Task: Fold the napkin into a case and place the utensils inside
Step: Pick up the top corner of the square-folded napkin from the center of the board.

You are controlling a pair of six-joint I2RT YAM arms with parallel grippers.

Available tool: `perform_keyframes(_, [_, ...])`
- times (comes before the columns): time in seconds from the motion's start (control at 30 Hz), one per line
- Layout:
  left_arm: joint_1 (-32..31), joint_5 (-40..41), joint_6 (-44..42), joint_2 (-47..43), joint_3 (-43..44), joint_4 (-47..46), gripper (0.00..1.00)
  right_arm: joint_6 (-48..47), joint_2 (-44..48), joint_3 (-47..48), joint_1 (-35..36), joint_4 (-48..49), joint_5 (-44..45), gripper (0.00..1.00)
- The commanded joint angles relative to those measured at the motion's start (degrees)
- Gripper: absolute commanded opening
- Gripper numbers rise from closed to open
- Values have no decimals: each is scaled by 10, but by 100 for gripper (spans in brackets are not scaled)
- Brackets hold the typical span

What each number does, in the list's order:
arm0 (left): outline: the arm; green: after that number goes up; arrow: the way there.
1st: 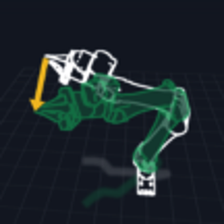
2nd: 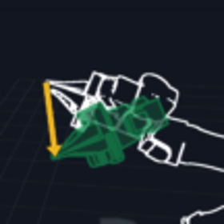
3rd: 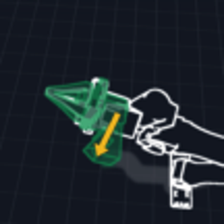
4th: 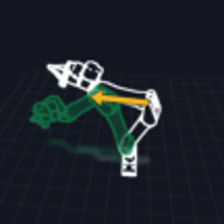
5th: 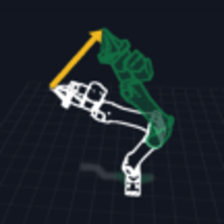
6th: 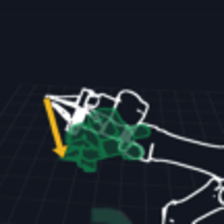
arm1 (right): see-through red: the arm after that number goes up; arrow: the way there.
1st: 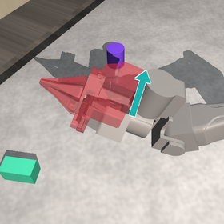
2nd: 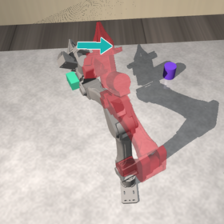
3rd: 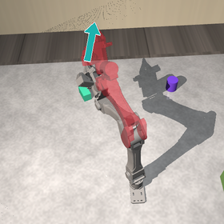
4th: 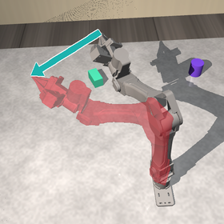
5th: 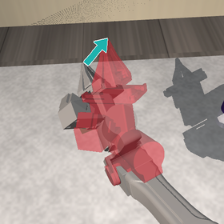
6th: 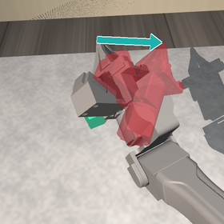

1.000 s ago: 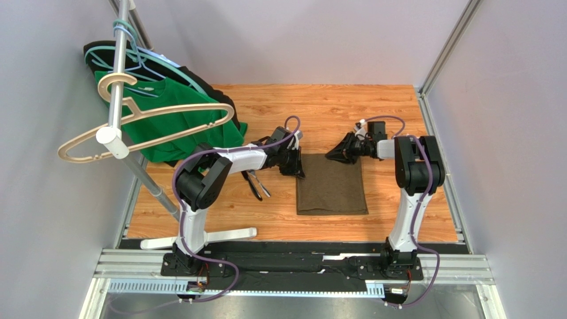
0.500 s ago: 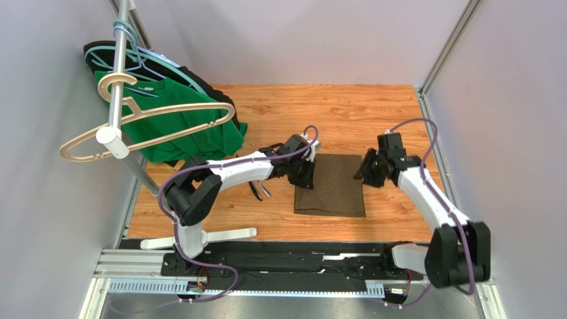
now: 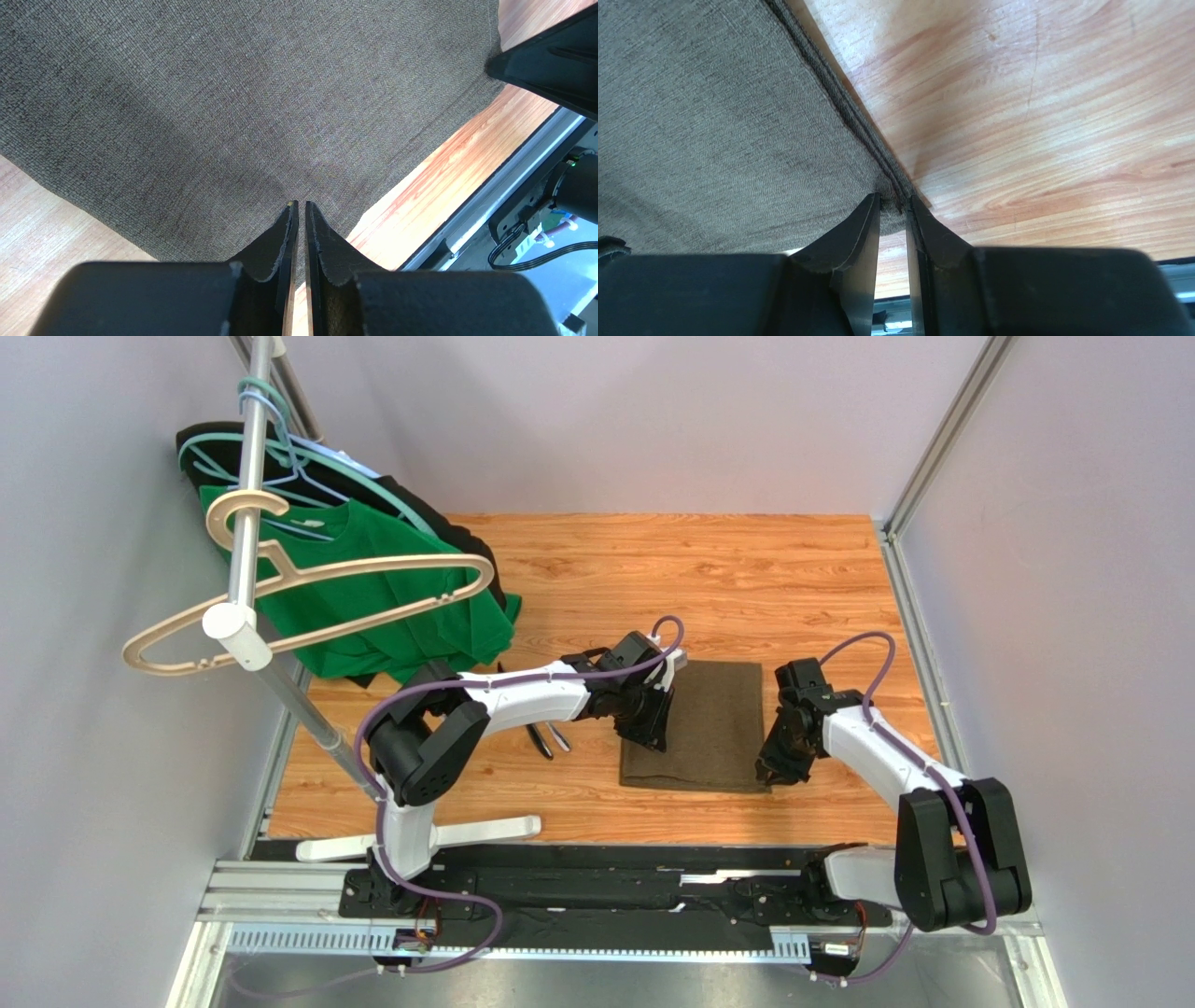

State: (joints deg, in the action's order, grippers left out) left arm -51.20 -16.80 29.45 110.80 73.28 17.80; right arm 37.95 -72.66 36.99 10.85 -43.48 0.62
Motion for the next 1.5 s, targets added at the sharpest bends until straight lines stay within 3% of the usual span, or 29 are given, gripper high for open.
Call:
perform_keyframes(0.0, [-1,0,-4,-14,15,0,15,1,-13,-3,4,37,16,24])
perform_keyframes(0.3, [-2,4,-5,-10,13,-1,15,-7,-18,19,11,24,22,20])
perform_keyframes(0.53, [-1,-1,-3,-9,7,-8,15,-17,1,32,15,-8,35,24])
perform_keyframes(0.87, [-1,2,-2,-12,4,-8,15,-15,-13,28,19,17,16,15])
perform_keyframes(1.2, [0,6,-1,-21,-5,-10,17,-17,-21,16,20,31,3,22])
perform_keyframes(1.3, [0,6,0,-21,-4,-10,17,-18,-18,23,19,24,9,16])
perform_keyframes(1.4, [0,11,0,-23,-5,-7,17,-23,-6,33,20,17,15,0])
perform_keyframes(1.47, [5,24,3,-27,-10,-6,17,-26,0,39,21,17,2,0])
